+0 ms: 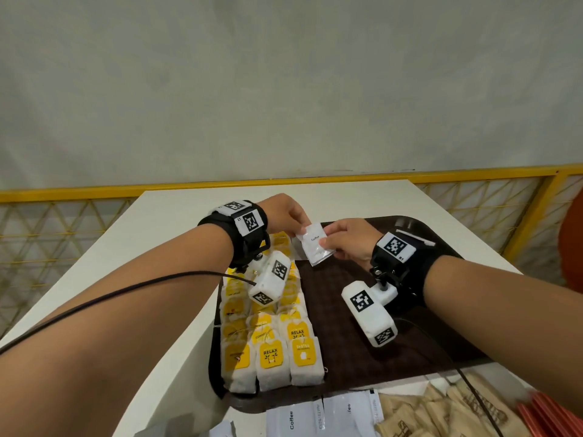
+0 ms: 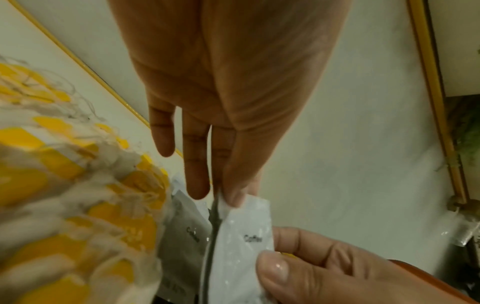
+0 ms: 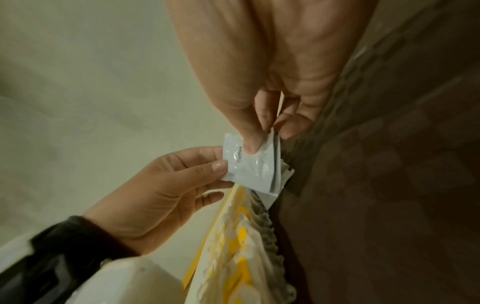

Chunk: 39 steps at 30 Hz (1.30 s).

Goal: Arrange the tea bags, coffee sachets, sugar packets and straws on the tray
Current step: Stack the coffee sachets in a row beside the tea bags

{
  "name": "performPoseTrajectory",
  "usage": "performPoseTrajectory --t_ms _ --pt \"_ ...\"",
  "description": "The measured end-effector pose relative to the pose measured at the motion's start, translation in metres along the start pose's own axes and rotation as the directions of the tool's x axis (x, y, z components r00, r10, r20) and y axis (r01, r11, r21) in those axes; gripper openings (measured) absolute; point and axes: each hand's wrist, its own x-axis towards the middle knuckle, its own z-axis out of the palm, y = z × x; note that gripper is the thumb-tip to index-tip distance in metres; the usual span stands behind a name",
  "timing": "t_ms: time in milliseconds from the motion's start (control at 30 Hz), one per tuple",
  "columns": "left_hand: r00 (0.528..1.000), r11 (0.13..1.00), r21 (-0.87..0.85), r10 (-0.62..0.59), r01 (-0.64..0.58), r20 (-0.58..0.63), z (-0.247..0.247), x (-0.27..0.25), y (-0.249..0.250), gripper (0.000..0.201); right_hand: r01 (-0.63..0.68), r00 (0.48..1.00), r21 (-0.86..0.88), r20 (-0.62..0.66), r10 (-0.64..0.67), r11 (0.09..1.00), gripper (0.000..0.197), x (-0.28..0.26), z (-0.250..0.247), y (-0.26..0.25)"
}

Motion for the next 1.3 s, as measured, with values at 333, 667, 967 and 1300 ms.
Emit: performPoseTrajectory --t_ms 333,667,967,1300 --pt "1.0 0.983 0.18 -0.025 0.026 -0.007 0.0 0.018 -0.004 0.012 0.017 1.0 0.066 -0.003 -0.017 0.998 0.014 0.011 0.009 0.003" --pt "0.996 0.974 0.21 -0.076 0.085 -0.051 -0.002 0.023 -0.012 0.013 -0.012 0.999 -0.08 -0.047 0.008 0.997 0.017 0.013 0.01 0.005" --pt "0.987 0.961 0.246 -0.093 0.122 -0.128 0.007 0.029 -0.012 0.01 -0.014 1.0 -0.198 -0.001 0.014 0.98 0.026 0.014 0.012 0.002" --pt "0.969 0.977 0.164 -0.093 0.133 -0.23 0.001 0.021 -0.018 0.009 0.045 0.996 -0.219 -0.061 -0.059 0.975 0.019 0.016 0.011 0.002"
